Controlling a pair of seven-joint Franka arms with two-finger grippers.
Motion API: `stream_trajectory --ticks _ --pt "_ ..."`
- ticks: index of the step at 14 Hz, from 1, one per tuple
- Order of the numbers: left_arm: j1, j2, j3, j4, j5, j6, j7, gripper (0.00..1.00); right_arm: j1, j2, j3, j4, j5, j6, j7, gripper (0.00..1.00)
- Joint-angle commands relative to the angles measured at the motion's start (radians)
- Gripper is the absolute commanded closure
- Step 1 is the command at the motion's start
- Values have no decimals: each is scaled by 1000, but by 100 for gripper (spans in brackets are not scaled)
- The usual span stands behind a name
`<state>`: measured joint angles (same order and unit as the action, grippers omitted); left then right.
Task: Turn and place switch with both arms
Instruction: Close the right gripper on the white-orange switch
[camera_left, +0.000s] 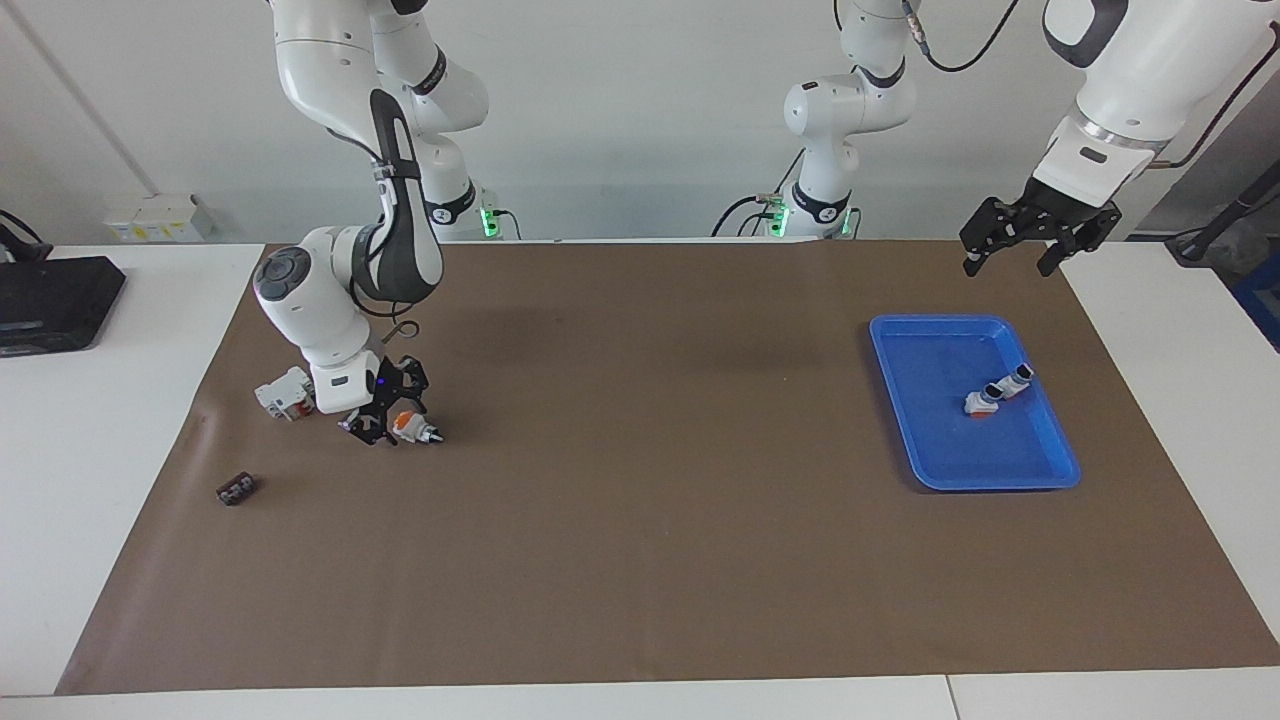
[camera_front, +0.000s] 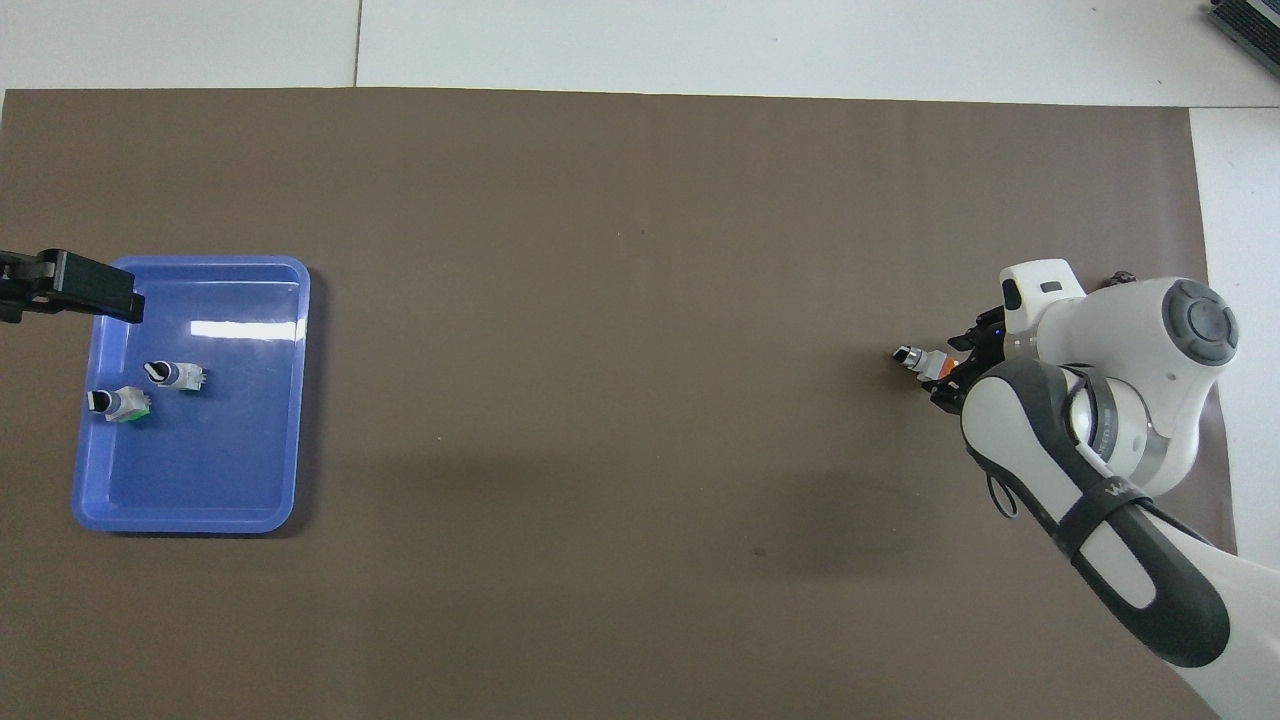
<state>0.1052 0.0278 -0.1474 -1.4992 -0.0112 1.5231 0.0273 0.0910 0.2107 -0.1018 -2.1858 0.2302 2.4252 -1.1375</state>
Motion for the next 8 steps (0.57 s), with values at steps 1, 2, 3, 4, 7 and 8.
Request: stream_trajectory --ticks 1,2,3,4,7,8 --pt "7 -31 -1 -38 13 15 6 0 1 10 4 -14 28 43 -25 33" --pt "7 -31 -1 -38 13 15 6 0 1 15 5 -14 28 43 -25 34" --pt "7 -31 -1 -38 13 15 6 0 3 18 5 -14 28 45 -24 35" --pt "7 -31 -1 -38 13 15 6 0 3 18 5 -14 28 45 -24 41" --pt "7 -31 -1 -38 13 15 6 0 1 18 5 -12 28 38 -28 100" --pt "7 -31 -1 -38 13 15 6 0 1 18 5 -8 31 22 -22 100"
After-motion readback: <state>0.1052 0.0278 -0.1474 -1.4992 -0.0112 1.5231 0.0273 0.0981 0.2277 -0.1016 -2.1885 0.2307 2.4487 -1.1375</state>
